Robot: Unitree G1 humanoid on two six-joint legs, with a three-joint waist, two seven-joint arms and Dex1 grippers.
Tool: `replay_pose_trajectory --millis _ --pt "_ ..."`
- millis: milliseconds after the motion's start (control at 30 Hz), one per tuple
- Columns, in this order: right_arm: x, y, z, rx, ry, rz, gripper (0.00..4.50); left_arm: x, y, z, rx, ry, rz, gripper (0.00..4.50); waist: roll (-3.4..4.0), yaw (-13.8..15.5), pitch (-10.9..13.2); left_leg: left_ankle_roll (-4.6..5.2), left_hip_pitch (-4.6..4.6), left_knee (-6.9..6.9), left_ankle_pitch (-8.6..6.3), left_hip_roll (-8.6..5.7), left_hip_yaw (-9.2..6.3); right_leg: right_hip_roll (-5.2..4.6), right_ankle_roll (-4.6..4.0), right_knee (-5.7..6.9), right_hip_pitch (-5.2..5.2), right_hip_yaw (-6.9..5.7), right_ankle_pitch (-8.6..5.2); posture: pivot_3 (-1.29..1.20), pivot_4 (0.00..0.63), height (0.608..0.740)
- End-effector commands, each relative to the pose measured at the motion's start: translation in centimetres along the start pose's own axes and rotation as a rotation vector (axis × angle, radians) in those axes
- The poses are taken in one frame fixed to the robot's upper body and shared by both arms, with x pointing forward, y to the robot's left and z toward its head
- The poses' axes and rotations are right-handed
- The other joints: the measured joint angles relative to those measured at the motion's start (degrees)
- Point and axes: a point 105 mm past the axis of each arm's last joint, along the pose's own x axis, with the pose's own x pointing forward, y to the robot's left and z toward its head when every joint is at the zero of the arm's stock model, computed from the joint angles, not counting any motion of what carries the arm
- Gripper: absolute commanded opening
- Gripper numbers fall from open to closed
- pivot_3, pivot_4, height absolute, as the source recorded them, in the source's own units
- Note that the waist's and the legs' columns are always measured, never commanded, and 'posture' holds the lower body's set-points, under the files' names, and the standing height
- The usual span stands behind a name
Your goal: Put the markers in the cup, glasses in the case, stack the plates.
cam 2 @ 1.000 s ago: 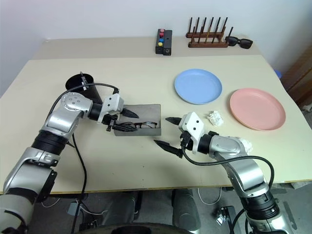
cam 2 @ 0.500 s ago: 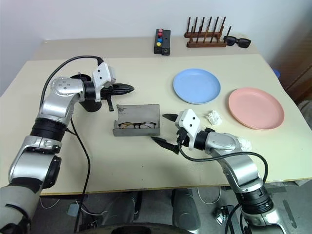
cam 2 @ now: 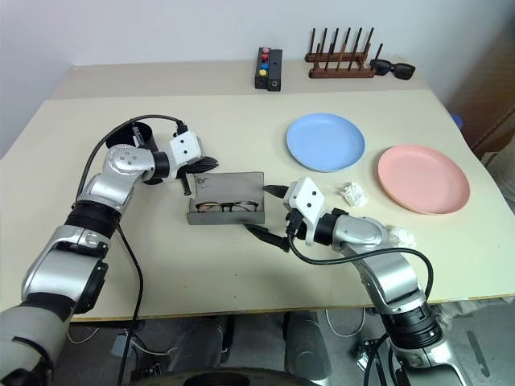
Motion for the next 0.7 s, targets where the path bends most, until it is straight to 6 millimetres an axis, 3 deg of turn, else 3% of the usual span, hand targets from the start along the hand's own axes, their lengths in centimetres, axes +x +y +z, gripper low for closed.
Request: replay_pose_trajectory --millis 33,267,500,567,700 --pt "0.0 -0.1 0.8 -0.028 -0.029 -0.003 4.50 -1.7 -0.5 0.8 -0.008 -0.052 -0.074 0.20 0.00 -0.1 0.0 0.00 0.00 -0.01 0.00 0.00 0.00 0.00 0.00 0.01 -0.01 0.00 0.00 0.00 0.150 0.739" --pt "0.0 -0.2 0.8 -0.029 -0.027 0.001 4.50 -3.4 -2.8 0.8 -0.012 -0.071 -0.185 0.20 0.01 0.0 0.0 0.00 0.00 0.00 0.00 0.01 0.00 0.00 -0.02 0.02 -0.02 0.01 0.00 0.00 0.150 0.739" --pt "0.1 -0.2 0.7 -0.028 -0.025 0.011 4.50 -3.8 -6.4 0.2 -0.006 -0.044 -0.280 0.20 0.02 0.1 0.0 0.00 0.00 0.00 0.00 0.02 0.00 -0.01 -0.16 0.01 -0.01 0.01 -0.07 0.00 0.150 0.739" --pt "0.2 -0.2 0.7 -0.029 -0.024 0.012 4.50 -3.8 -6.6 0.0 0.001 -0.035 -0.274 0.20 0.02 0.2 0.0 0.00 0.01 0.00 0.00 0.02 0.00 -0.01 -0.21 0.01 0.00 0.01 -0.10 0.00 0.150 0.739" --pt "0.2 -1.6 0.8 -0.075 -0.006 -0.043 4.50 -3.7 -4.6 1.8 -0.040 -0.143 -0.124 0.20 0.02 0.2 0.0 0.00 0.01 0.01 0.00 0.01 0.00 -0.01 -0.21 0.01 -0.01 0.01 -0.11 0.00 0.150 0.739"
